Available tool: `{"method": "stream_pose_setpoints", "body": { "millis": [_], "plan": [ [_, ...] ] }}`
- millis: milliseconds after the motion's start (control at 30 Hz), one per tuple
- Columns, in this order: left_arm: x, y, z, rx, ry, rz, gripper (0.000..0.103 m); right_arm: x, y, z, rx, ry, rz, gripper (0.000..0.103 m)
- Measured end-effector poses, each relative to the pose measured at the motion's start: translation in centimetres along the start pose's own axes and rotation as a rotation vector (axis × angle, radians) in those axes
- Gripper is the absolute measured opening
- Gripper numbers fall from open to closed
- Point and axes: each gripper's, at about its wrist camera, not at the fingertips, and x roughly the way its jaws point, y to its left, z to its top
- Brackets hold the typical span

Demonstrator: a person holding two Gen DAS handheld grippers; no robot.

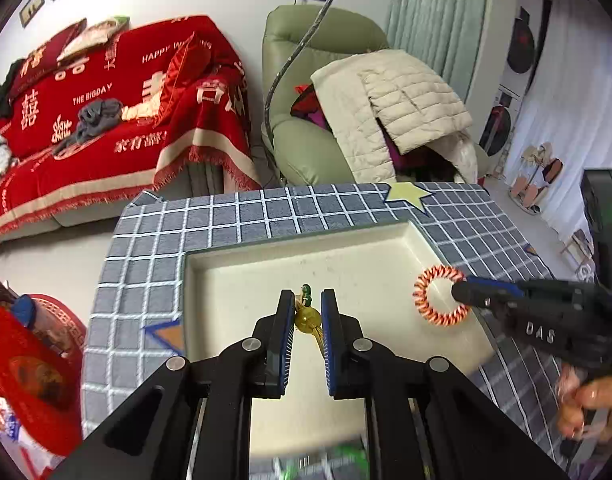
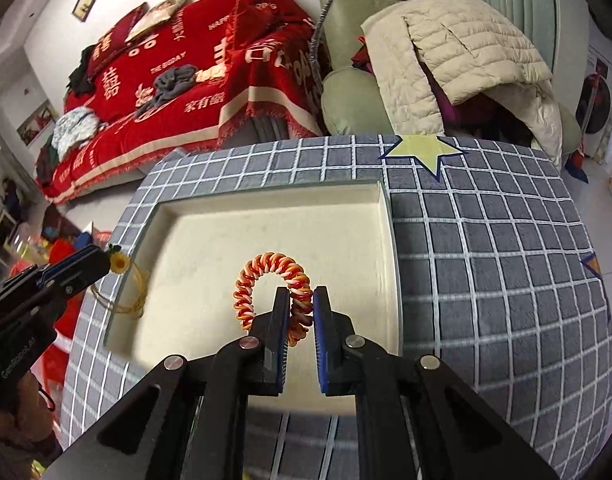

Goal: Organize jewelry
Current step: 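Lower both held items into the tray and open both tools, then move the left tool to the beige tassel while the right tool reaches the black hair clip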

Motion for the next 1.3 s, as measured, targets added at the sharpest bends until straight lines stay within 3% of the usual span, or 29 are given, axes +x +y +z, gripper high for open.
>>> {"method": "stream_pose_setpoints", "body": {
  "millis": [300,467,600,667,767,833,1067,1100,1133,1167,1233,1300],
  "plan": [
    [7.9,1.5,-2.1,-0.003,0.138,0.109,0.034,5.7,-1.3,-0.4,0.044,0.055,-0.021,0.013],
    [9.0,1.6,-3.2,0.012,0.172,0.169,0.034,6.6,-1.6,-1.0,0.039,0.061,-0.037,0.013],
    [9.2,1.1,-3.5,0.054,0.155,0.244,0.034,7.0,-1.6,-1.3,0.025,0.059,-0.057,0.013],
    [9.2,0.9,-3.5,0.072,0.157,0.266,0.035,7.1,-1.4,-1.4,0.012,0.059,-0.058,0.016],
    [9.0,0.9,-3.4,0.075,0.167,0.267,0.035,6.7,-0.8,-1.5,-0.004,0.065,-0.030,0.033],
    [8.3,1.1,-3.3,0.046,0.146,0.236,0.034,5.9,-0.7,-1.5,0.006,0.039,-0.017,0.054],
    [7.3,1.0,-2.6,0.035,0.113,0.217,0.035,2.1,-0.8,-1.6,0.035,-0.036,0.007,0.059],
    [7.2,1.1,-2.6,0.026,0.117,0.207,0.042,1.7,-0.8,-1.6,0.044,-0.039,0.012,0.060],
    [7.1,1.2,-2.6,0.018,0.119,0.199,0.060,1.3,-1.0,-1.7,0.059,-0.040,0.018,0.061],
    [6.8,1.2,-2.5,0.003,0.115,0.195,0.103,1.2,-1.2,-1.8,0.068,-0.041,0.021,0.061],
    [5.3,1.2,-2.5,-0.022,0.049,0.204,0.103,0.7,-1.3,-2.2,0.085,-0.041,0.025,0.061],
    [3.9,0.9,-2.2,-0.021,0.031,0.179,0.103,0.2,-1.3,-2.7,0.095,-0.037,0.035,0.062]
  ]
}}
